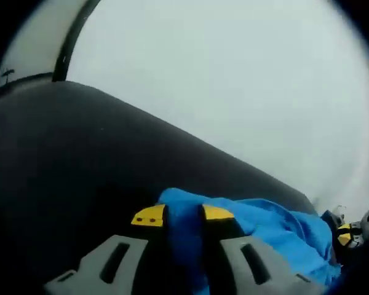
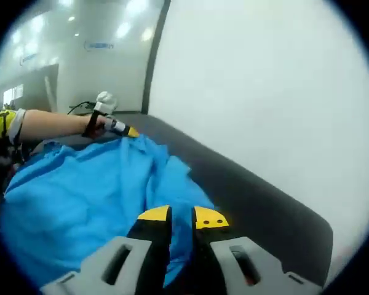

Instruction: Spread out the cloth and fold it

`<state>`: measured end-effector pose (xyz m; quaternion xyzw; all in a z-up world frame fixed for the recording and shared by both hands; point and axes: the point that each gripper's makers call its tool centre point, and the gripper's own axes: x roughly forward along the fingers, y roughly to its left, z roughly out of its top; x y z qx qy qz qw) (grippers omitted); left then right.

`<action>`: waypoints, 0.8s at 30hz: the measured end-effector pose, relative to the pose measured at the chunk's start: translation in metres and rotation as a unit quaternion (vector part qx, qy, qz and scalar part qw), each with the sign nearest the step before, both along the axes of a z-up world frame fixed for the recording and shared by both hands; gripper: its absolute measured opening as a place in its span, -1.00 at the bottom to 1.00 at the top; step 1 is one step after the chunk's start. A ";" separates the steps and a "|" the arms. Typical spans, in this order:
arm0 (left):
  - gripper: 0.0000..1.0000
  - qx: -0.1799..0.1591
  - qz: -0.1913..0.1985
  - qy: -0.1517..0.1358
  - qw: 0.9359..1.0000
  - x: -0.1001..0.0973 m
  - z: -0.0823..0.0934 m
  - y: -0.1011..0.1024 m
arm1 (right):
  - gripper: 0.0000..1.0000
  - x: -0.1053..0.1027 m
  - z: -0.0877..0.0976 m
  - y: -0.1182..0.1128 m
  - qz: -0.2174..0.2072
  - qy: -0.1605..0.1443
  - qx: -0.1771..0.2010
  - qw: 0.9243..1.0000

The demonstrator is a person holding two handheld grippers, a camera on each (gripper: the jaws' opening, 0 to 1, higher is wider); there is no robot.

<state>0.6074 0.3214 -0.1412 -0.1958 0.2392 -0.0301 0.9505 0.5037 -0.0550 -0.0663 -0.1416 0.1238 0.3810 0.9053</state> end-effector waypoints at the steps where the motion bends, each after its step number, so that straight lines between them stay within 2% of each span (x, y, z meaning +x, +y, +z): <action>1: -0.90 0.028 -0.002 -0.016 0.999 0.006 0.007 0.005 | -0.79 0.006 0.001 -0.004 -0.006 -0.001 0.001 1.000; 3: -0.91 0.028 -0.013 -0.057 0.998 0.018 0.027 0.005 | -0.79 0.010 -0.001 -0.008 -0.012 -0.006 -0.005 1.000; 5: -0.92 0.012 -0.019 -0.073 0.997 0.022 0.046 0.006 | -0.79 0.014 -0.004 -0.012 -0.017 -0.010 -0.008 1.000; 6: -0.92 0.009 -0.031 -0.095 0.995 0.025 0.060 0.005 | -0.79 0.016 -0.006 -0.014 -0.019 -0.010 -0.008 1.000; 8: -0.92 0.001 -0.026 -0.095 0.995 0.029 0.074 0.012 | -0.79 0.021 -0.008 -0.017 -0.022 -0.011 -0.008 1.000; 9: -0.92 -0.015 -0.034 -0.087 0.996 0.029 0.076 0.010 | -0.79 0.022 -0.011 -0.018 -0.024 -0.011 -0.009 1.000; 10: -0.91 -0.021 -0.042 -0.073 0.996 0.026 0.074 0.007 | -0.79 0.023 -0.012 -0.018 -0.025 -0.011 -0.009 1.000; 11: -0.90 -0.002 -0.042 -0.036 0.998 0.021 0.062 0.011 | -0.79 0.026 -0.014 -0.020 -0.028 -0.009 -0.006 1.000; 12: -0.86 0.035 -0.020 0.019 0.999 0.013 0.044 0.025 | -0.79 0.027 -0.016 -0.020 -0.030 -0.007 -0.006 1.000; 13: -0.79 0.071 -0.024 0.041 0.996 0.008 0.034 0.031 | -0.79 0.024 -0.018 -0.020 -0.030 -0.007 -0.005 1.000; 14: -0.66 0.097 -0.027 0.036 0.994 0.003 0.030 0.034 | -0.79 0.024 -0.019 -0.019 -0.028 -0.007 -0.006 1.000; 15: -0.59 0.084 -0.013 0.034 0.996 0.000 0.028 0.038 | -0.79 0.023 -0.019 -0.018 -0.028 -0.007 -0.006 1.000; 16: -0.59 0.046 -0.013 0.045 0.998 -0.004 0.025 0.035 | -0.79 0.022 -0.019 -0.018 -0.027 -0.007 -0.005 1.000; 17: -0.60 -0.013 -0.010 0.069 0.997 -0.010 0.019 0.029 | -0.79 0.021 -0.018 -0.017 -0.025 -0.006 -0.003 1.000; 18: -0.60 -0.056 -0.015 0.083 0.995 -0.018 0.016 0.020 | -0.79 0.020 -0.019 -0.016 -0.024 -0.006 -0.003 1.000; 19: -0.60 -0.070 -0.022 0.091 0.993 -0.023 0.012 0.015 | -0.79 0.020 -0.018 -0.015 -0.023 -0.006 -0.004 1.000; 20: -0.60 -0.069 -0.021 0.102 0.992 -0.025 0.008 0.015 | -0.79 0.019 -0.018 -0.015 -0.022 -0.007 -0.006 1.000; 22: -0.60 -0.023 -0.016 0.107 0.994 -0.029 0.000 0.017 | -0.79 0.016 -0.016 -0.014 -0.020 -0.010 -0.009 1.000; 24: -0.59 -0.018 -0.015 0.113 0.993 -0.030 -0.004 0.014 | -0.79 0.015 -0.011 -0.016 -0.019 -0.015 -0.008 1.000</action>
